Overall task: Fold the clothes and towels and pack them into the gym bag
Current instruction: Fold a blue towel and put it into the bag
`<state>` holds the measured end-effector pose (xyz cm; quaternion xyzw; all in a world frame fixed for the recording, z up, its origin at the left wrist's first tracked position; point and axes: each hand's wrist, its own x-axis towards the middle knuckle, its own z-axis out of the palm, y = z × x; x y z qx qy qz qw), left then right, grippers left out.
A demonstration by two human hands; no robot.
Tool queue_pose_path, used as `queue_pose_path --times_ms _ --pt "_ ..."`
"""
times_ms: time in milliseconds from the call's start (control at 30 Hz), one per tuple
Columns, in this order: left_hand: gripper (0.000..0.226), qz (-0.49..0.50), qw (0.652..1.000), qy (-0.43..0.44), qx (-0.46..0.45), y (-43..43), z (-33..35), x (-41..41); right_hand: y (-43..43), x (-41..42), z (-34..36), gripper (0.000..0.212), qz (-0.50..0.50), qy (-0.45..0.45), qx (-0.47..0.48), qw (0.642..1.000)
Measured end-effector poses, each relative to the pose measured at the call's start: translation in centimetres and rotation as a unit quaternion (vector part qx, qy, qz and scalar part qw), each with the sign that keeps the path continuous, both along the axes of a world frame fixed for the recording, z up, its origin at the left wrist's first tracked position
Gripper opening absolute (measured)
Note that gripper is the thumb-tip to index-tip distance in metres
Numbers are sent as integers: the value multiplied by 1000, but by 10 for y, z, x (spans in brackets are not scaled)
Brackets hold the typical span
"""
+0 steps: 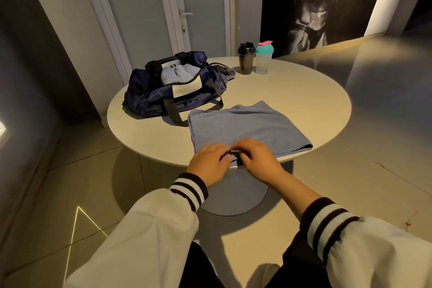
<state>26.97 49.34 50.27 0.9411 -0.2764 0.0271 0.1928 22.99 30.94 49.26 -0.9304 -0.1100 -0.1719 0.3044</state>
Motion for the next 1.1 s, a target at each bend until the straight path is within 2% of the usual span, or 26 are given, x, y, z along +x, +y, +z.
queue_pose_path --times_ms 67,167,267,367,400,467,533,600,700,867,1000,1100 --pt "51 -14 998 18 58 -2 -6 -1 -19 3 -3 28 -80 0 -44 996" --pt "53 -13 992 17 126 -1 -3 14 -43 1 -9 36 -132 51 -115 983" --pt "50 13 982 16 186 -6 8 35 -59 0 -11 36 -168 65 -106 978" --pt "49 45 974 -27 219 -11 11 46 -62 -3 -12 33 -163 54 -65 983" --pt "48 50 979 -54 192 -13 10 45 -60 -7 -14 33 -151 42 -53 986" --pt "43 13 994 -77 74 -20 5 39 -57 -14 -16 30 -130 20 -19 991" --pt "37 -54 998 -14 -31 -26 -1 31 -55 -19 -19 22 -118 2 -5 993" --pt "27 -63 995 19 -69 -26 -7 25 -59 -21 -20 14 -129 -16 3 992" --pt "8 -41 995 -20 -91 -20 -10 22 -67 -23 -19 9 -171 -42 -28 984" --pt "11 -22 996 -39 -71 -21 -9 11 -63 -25 -14 7 -187 -37 -65 980" --pt "11 6 995 -37 -97 -22 -10 4 -60 -28 -12 3 -184 -33 -59 981" --pt "9 9 993 -47 -104 -18 -9 0 -64 -30 -9 10 -171 -30 -65 983"
